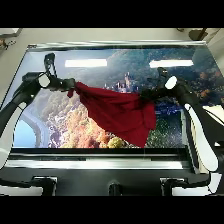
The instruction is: Fold the shirts.
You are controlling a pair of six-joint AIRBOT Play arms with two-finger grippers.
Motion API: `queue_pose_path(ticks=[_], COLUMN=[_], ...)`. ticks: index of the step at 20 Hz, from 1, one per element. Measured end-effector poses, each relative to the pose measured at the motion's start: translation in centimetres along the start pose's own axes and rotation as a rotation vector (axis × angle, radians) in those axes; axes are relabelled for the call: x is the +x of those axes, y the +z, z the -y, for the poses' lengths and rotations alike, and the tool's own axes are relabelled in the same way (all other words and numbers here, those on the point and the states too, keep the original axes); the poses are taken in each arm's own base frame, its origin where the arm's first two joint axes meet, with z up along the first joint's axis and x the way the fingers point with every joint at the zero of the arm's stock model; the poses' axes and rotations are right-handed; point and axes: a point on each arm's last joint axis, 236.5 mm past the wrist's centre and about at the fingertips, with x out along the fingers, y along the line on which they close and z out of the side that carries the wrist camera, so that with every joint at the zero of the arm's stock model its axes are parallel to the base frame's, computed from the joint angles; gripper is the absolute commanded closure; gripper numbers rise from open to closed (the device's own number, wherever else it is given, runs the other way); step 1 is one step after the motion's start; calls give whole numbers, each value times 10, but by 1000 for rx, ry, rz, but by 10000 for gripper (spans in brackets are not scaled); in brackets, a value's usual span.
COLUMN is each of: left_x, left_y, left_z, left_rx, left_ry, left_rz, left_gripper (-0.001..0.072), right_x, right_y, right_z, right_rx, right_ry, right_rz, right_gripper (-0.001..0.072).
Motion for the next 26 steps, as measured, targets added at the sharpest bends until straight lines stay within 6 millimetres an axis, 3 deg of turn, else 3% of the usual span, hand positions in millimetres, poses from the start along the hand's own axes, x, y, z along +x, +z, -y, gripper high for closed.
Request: queue_pose_path(ticks=[3, 5, 7, 9, 13, 16, 17, 18, 22, 24, 25, 26], left_x=[6, 4, 2, 0, -2, -2, -2, -3, -3, -3, -3, -3], left_y=[-11, -20, -33, -42, -51, -54, -55, -55, -56, -56, -57, -57], left_z=[-7, -16, -24, -29, -29, -28, -27, -27, -27, -27, -27, -27], left_rx=[-5, 5, 8, 9, 15, 18, 19, 21, 21, 21, 21, 21], left_ry=[5, 17, 30, 39, 41, 39, 39, 38, 38, 38, 38, 38], left_rz=[-56, -101, -159, -201, -243, -253, -255, -258, -260, -262, -263, -265], left_gripper=[673, 673, 673, 673, 673, 673, 673, 673, 673, 673, 673, 673], right_x=[-27, -52, -65, -62, -39, -19, -14, -11, 2, 6, 6, 5], right_y=[19, 25, 0, -42, -112, -136, -137, -139, -130, -127, -128, -129], right_z=[15, 49, 95, 118, 126, 119, 116, 113, 101, 99, 100, 96], right_rx=[-10, 24, 105, 164, 226, 263, 282, 304, 384, 397, 400, 413], right_ry=[-5, -38, -89, -100, -58, -23, -7, 6, 57, 64, 62, 74], right_rz=[10, -10, -123, -267, -452, -480, -469, -466, -406, -389, -390, -396], right_gripper=[60, 64, 50, 18, 21, 47, 78, 172, 270, 598, 677, 678])
